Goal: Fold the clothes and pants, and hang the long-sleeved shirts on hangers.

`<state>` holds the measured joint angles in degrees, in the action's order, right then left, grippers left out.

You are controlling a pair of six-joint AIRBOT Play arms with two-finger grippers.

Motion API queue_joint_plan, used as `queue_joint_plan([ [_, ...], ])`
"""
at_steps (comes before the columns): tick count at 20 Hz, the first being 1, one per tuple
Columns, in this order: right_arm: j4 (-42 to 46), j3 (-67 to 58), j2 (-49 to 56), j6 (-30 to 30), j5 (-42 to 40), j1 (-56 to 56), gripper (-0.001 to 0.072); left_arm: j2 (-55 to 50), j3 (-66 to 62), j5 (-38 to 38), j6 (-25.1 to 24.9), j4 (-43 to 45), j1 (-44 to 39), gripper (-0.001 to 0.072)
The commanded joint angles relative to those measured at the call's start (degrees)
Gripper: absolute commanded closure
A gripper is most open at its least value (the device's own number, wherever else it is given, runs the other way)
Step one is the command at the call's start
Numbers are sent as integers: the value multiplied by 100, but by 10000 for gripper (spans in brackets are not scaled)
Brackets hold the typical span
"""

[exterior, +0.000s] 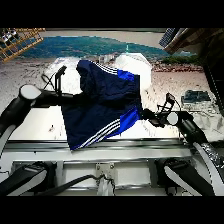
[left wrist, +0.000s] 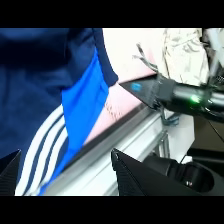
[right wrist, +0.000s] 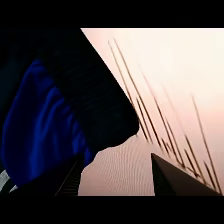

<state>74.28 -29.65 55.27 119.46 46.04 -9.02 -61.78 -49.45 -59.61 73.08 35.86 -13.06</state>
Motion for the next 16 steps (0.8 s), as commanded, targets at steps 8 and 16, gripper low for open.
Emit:
queue_joint_plan([
  [8,-671,101,737,-223,-994,4,283,1751,767,-404,2006,1941,-9,133],
  [16,-713,101,833,-221,-1497,4,545,1902,769,-1912,2835,3628,-11,133],
])
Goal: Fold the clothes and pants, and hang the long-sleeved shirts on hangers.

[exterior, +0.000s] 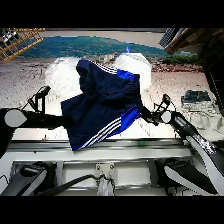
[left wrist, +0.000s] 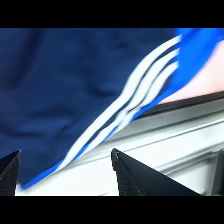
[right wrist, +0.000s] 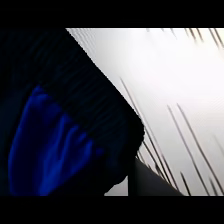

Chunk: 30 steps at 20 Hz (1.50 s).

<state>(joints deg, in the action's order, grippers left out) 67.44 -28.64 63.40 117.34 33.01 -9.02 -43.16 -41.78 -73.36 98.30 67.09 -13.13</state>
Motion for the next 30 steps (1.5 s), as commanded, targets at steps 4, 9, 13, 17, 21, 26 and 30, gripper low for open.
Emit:
queue_joint_plan([
  [4,-35,0,17,-39,-216,4,663,59,2,-1163,461,538,-4,133],
  [9,-37,0,17,-133,-271,4,664,713,737,-1486,1080,715,-4,130],
  [13,-48,0,17,-140,-264,4,664,1281,2046,-804,1414,-164,-4,129],
  [17,-173,0,17,-155,-264,4,664,1307,2623,116,1443,-758,-4,129],
  [21,-186,0,17,-155,-260,4,664,1305,2850,702,1381,-739,-4,129],
  [26,-260,0,17,-155,-260,4,664,1257,2946,925,1375,-546,-4,130],
  [30,-278,0,17,-155,-262,4,664,826,2949,1165,1005,-811,-24,178],
])
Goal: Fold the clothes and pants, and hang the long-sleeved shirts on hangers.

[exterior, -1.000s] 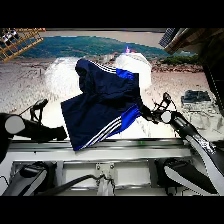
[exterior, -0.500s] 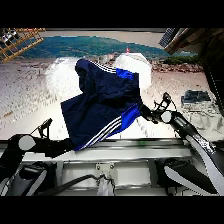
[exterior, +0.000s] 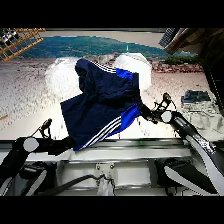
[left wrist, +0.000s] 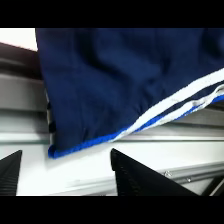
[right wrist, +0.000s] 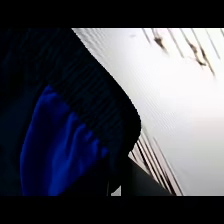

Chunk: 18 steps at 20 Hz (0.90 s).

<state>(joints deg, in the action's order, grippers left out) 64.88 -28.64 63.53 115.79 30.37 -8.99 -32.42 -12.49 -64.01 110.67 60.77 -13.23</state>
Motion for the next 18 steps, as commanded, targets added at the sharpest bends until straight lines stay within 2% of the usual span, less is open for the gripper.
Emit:
queue_joint_plan([
  [1,-22,0,4,0,4,0,664,-378,20,326,-232,-260,-68,178],
  [7,-24,0,4,0,17,2,664,-1008,17,925,-267,-629,-953,179],
  [9,-24,0,4,0,31,2,664,-1185,17,1189,-267,-776,-1187,247],
  [13,-22,0,4,-37,48,2,664,-1467,17,1504,-267,-772,-1261,251],
  [16,-17,0,4,-151,72,2,664,-1502,13,1646,-267,-935,-1261,610],
  [17,-17,0,2,-149,68,2,664,-1497,11,1646,-269,-1034,-1261,698],
  [18,-17,0,4,-151,63,2,664,-1486,9,1644,-271,-1167,-1261,700],
])
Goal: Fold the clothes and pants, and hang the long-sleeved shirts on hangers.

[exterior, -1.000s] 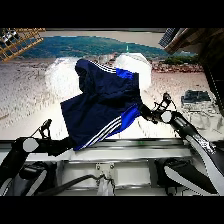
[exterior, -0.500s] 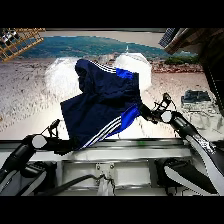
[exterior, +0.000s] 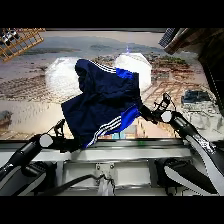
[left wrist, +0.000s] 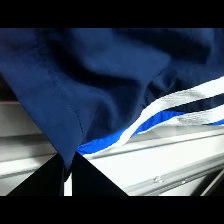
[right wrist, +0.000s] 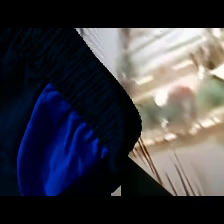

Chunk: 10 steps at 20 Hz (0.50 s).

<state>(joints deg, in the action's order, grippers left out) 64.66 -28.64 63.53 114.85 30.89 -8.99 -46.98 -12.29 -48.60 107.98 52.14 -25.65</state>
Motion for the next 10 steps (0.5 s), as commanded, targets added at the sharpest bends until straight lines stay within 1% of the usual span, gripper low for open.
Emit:
queue_joint_plan([
  [1,4,0,2,-57,13,2,664,15,-13,101,-4,-442,-20,701],
  [4,2,-2,-33,-57,61,2,664,516,-92,103,2,-682,-20,703],
  [6,0,-68,-162,-138,352,2,664,1058,-363,107,0,-678,-20,705],
  [7,2,-160,-271,-337,568,2,664,1320,-549,168,-11,-647,-11,705],
  [8,4,-275,-391,-518,739,2,664,1580,-787,275,-138,-531,28,705],
  [10,9,-603,-702,-815,940,2,666,1926,-1300,323,-173,-105,223,707],
])
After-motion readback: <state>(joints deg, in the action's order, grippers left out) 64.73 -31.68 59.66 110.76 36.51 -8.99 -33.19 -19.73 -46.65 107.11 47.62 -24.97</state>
